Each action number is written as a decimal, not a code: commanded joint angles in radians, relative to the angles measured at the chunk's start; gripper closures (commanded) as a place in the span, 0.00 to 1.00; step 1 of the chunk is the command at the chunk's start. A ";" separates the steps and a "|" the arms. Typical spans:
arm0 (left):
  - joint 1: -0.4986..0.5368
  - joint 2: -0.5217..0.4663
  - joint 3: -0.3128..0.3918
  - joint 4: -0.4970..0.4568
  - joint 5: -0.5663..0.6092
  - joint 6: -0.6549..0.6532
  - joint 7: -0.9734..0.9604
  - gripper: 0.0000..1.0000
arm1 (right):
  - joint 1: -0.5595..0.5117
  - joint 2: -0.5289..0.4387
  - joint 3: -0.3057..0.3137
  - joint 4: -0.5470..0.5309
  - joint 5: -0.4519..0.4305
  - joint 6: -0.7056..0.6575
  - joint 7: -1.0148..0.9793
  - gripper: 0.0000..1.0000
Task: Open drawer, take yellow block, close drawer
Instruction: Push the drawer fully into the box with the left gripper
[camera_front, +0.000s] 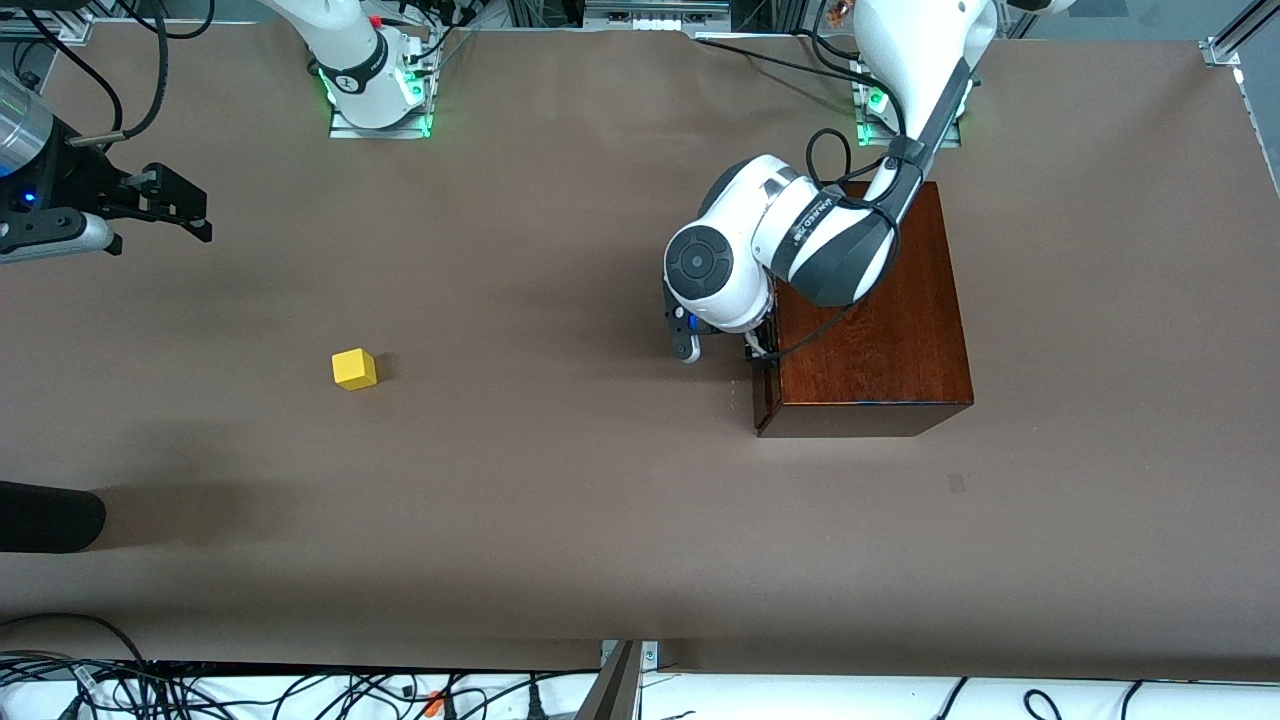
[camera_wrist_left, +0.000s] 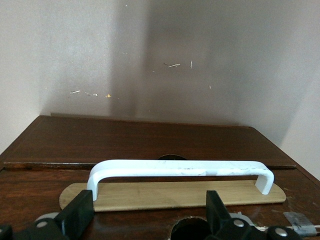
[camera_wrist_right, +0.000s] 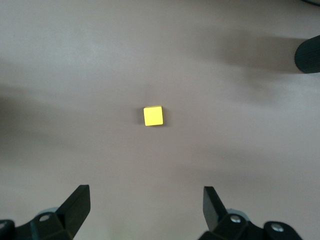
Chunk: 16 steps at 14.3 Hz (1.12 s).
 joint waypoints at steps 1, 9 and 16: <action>0.020 -0.021 0.005 0.001 0.052 -0.030 0.005 0.00 | -0.004 0.021 0.003 0.050 -0.012 -0.028 0.017 0.00; 0.009 -0.058 -0.065 0.113 -0.012 -0.031 -0.066 0.00 | -0.012 0.023 -0.003 0.050 -0.001 -0.054 0.021 0.00; 0.192 -0.340 -0.064 0.055 -0.108 -0.064 -0.212 0.00 | -0.012 0.024 -0.046 0.047 0.060 -0.051 0.012 0.00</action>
